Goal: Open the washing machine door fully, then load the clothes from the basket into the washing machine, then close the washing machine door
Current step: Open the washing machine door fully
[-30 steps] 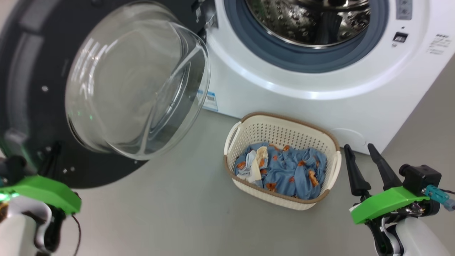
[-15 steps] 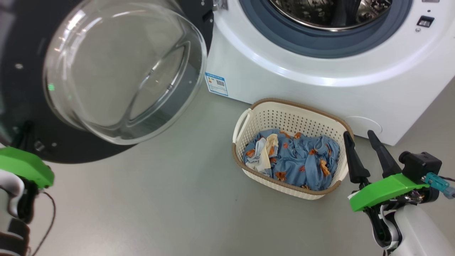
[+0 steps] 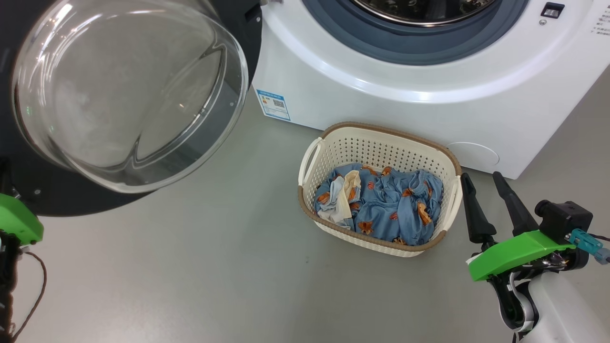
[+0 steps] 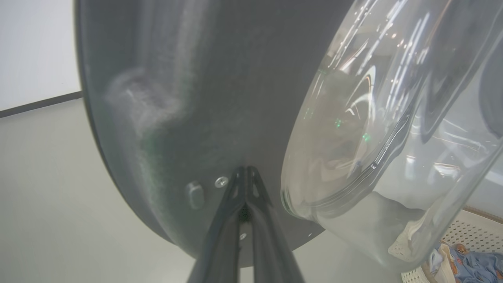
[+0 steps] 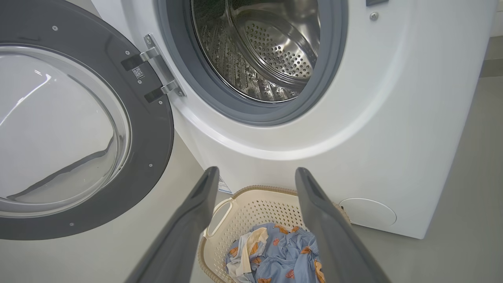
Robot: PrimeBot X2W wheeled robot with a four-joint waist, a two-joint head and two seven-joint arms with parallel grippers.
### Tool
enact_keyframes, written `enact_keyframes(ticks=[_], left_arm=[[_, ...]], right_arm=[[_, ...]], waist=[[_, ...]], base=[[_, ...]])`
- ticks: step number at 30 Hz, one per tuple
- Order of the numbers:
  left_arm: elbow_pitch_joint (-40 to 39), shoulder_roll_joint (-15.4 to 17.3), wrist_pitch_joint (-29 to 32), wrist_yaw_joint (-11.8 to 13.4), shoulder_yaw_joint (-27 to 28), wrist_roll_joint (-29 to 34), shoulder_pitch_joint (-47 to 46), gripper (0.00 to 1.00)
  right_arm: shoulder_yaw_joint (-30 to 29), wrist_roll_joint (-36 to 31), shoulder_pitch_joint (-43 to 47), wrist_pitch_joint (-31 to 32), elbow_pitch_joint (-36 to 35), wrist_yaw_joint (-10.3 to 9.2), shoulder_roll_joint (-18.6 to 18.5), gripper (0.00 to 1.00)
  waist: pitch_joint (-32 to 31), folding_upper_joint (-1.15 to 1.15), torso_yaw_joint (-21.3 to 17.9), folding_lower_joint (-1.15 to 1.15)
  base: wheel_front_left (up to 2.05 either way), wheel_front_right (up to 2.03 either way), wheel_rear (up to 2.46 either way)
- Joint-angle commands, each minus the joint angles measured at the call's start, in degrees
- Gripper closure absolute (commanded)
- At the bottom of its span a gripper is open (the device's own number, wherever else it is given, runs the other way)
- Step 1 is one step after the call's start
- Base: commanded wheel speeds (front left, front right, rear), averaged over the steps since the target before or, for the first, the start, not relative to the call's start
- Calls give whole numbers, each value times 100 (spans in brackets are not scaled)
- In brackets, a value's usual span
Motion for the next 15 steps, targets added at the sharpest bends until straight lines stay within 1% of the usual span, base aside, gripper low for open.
enact_keyframes(ticks=[1,5,15], left_arm=[[-23,393,-92,-32,116,56,-242,100],[133,407,-158,-83,54,64,-296,100],[340,323,-304,-159,-105,80,-297,100]], right_arm=[[103,-100,-100,-70,-112,43,48,0],[82,-98,-65,-70,-113,43,67,0],[95,-73,14,-70,-93,43,87,0]], waist=[[-14,0,-4,0],[-58,0,2,0],[-248,0,10,0]], base=[[0,0,0],[0,0,0],[0,0,0]])
